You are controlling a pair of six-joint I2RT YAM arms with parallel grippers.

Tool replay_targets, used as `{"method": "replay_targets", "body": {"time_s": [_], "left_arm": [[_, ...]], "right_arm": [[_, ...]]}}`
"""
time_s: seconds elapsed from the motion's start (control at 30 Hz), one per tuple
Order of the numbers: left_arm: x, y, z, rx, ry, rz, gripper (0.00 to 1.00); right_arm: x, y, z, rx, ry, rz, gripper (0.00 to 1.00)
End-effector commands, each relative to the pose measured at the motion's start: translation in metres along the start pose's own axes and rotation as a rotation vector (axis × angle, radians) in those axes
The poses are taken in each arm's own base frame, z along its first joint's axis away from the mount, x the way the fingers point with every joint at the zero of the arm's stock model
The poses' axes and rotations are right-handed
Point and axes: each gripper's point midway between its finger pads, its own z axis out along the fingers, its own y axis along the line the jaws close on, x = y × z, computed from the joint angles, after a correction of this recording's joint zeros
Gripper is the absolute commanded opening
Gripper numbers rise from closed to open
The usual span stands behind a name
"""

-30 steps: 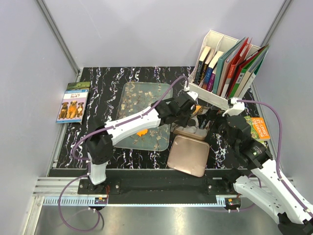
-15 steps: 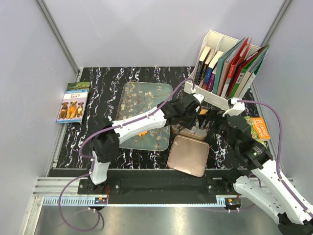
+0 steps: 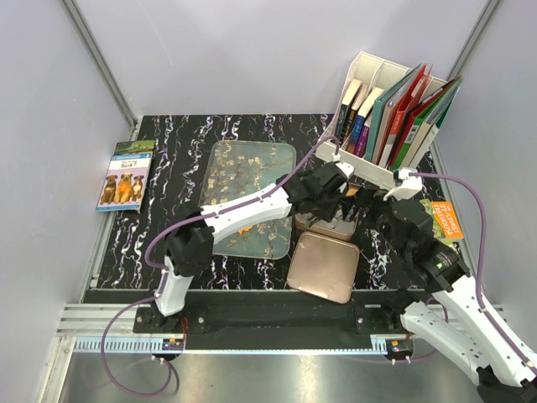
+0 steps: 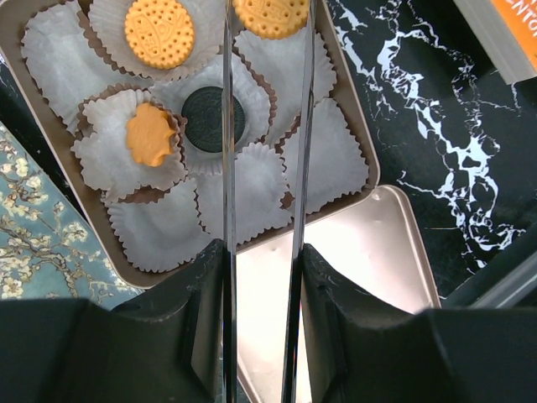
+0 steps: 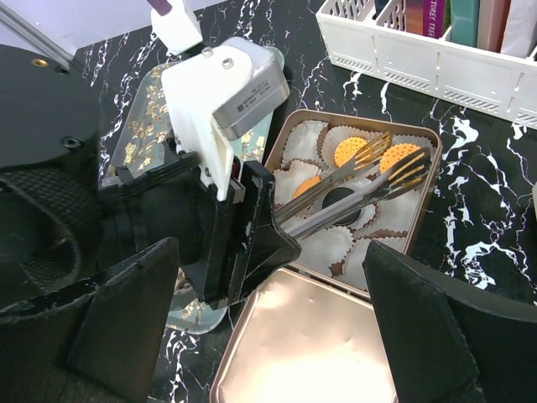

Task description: Pack the cookies

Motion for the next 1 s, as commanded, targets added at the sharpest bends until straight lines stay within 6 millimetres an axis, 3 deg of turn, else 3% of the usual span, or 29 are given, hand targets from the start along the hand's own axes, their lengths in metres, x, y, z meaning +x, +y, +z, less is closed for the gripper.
{"method": "replay_targets", "body": {"time_s": [0.0, 0.17, 0.3, 0.37, 0.7, 0.83, 0.97], "left_arm": [[-0.038, -0.005, -0.009, 0.016, -0.114, 0.004, 0.28], [-0.042, -0.001, -0.010, 0.006, -0.125, -0.003, 0.39], [-0.046, -0.001, -0.014, 0.004, -0.142, -0.006, 0.55], [-0.046, 0.000, -0.016, 0.001, -0.145, -0.005, 0.59], [-0.050, 0.005, -0.030, -0.013, -0.172, -0.009, 0.60], [-0.050, 0.018, -0.058, -0.051, -0.218, -0.009, 0.59], [-0.043, 0.026, -0.072, -0.065, -0.232, -0.014, 0.55]], "right_arm": [[-0.010, -0.003, -0.004, 0.021, -0.031, -0.011, 1.00], [-0.010, -0.003, -0.004, 0.021, -0.028, -0.014, 1.00], [-0.010, -0.003, -0.003, 0.023, -0.024, -0.016, 1.00], [-0.009, -0.002, -0.002, 0.023, -0.021, -0.018, 1.00], [-0.012, -0.001, -0.002, 0.020, -0.026, -0.014, 1.00], [-0.014, 0.002, -0.002, 0.015, -0.026, -0.015, 1.00], [-0.011, 0.002, 0.000, 0.013, -0.017, -0.010, 1.00]]}}
